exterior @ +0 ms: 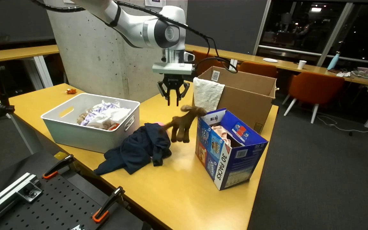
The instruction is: Move the laundry and the toy from the box into the washing basket
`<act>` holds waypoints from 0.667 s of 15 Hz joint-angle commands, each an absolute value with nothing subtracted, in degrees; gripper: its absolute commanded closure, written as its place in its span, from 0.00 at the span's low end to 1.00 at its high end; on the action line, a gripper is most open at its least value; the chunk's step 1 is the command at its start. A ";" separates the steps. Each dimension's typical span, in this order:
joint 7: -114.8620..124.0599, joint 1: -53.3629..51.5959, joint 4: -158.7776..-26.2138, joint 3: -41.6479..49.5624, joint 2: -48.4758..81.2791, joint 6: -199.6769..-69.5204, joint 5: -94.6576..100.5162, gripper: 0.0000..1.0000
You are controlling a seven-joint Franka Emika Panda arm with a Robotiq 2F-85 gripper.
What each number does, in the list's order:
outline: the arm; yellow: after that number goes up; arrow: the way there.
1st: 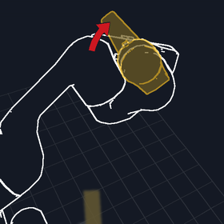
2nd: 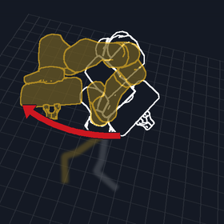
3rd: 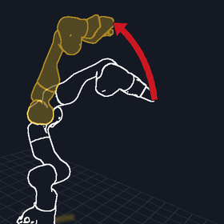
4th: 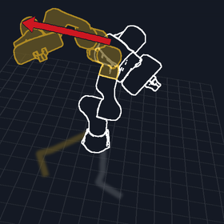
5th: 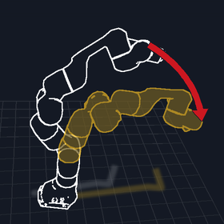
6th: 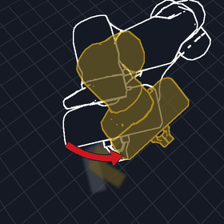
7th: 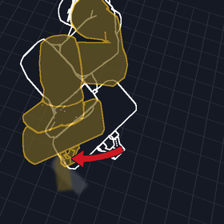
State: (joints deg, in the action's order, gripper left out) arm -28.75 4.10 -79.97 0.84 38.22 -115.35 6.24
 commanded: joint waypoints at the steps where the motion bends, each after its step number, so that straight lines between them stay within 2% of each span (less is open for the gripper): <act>1: -28.91 4.81 -74.46 0.00 40.97 -111.78 7.16 0.31; 5: -28.21 4.39 -75.96 0.08 39.02 -112.24 7.51 0.02; 10: -29.39 3.59 -82.14 -0.65 35.78 -114.51 8.40 0.00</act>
State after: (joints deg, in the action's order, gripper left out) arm -28.84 3.89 -77.20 0.28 38.87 -113.76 6.33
